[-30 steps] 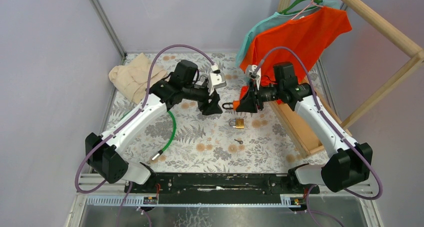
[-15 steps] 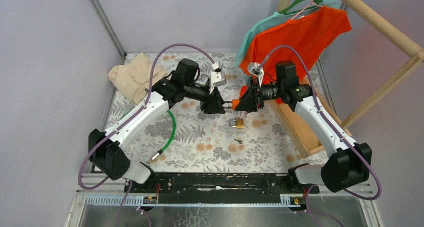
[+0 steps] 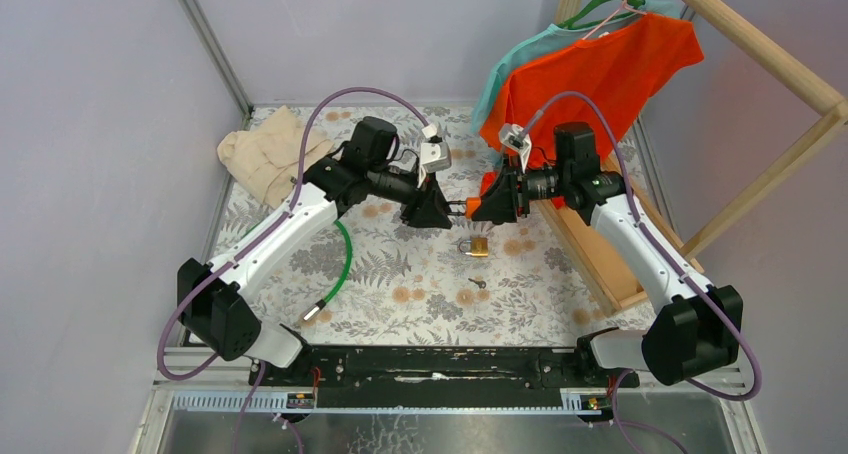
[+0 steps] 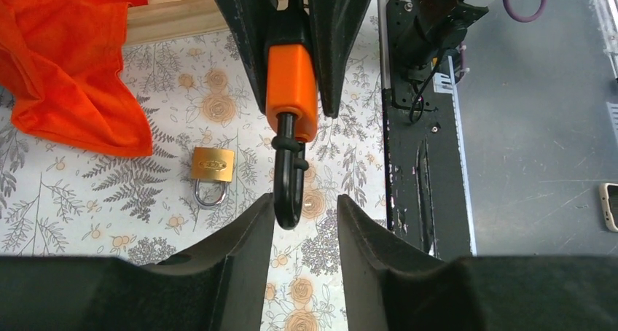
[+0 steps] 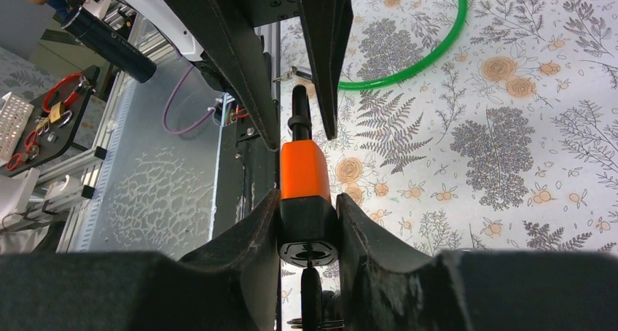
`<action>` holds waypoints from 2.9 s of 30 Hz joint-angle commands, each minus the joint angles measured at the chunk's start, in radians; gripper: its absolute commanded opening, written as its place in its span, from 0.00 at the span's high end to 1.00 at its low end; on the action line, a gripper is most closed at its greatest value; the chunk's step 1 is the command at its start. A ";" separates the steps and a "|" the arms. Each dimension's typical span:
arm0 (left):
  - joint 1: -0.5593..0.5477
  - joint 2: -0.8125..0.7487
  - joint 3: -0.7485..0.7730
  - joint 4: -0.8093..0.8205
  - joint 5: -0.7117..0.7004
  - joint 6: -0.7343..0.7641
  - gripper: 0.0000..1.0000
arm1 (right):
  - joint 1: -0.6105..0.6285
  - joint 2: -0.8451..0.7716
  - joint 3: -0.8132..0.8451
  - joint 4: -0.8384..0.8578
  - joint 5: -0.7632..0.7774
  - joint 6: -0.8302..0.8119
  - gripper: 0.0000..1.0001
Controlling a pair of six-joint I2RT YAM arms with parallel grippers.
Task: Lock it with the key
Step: Lock the lock.
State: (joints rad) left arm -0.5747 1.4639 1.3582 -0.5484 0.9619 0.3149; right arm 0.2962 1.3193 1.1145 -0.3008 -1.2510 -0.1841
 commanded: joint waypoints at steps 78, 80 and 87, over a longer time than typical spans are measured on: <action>0.002 0.052 -0.019 0.533 0.048 -0.605 1.00 | -0.012 -0.037 -0.092 0.256 -0.004 0.101 1.00; 0.001 0.059 -0.009 0.542 0.051 -0.615 1.00 | -0.012 -0.037 -0.100 0.295 -0.012 0.140 1.00; 0.001 0.080 0.013 0.603 0.061 -0.669 1.00 | -0.012 -0.035 -0.159 0.517 -0.027 0.347 1.00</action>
State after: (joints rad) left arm -0.5484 1.5311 1.2823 -0.1528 0.9951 -0.2794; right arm 0.2447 1.2873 0.9985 0.0349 -1.2469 0.0391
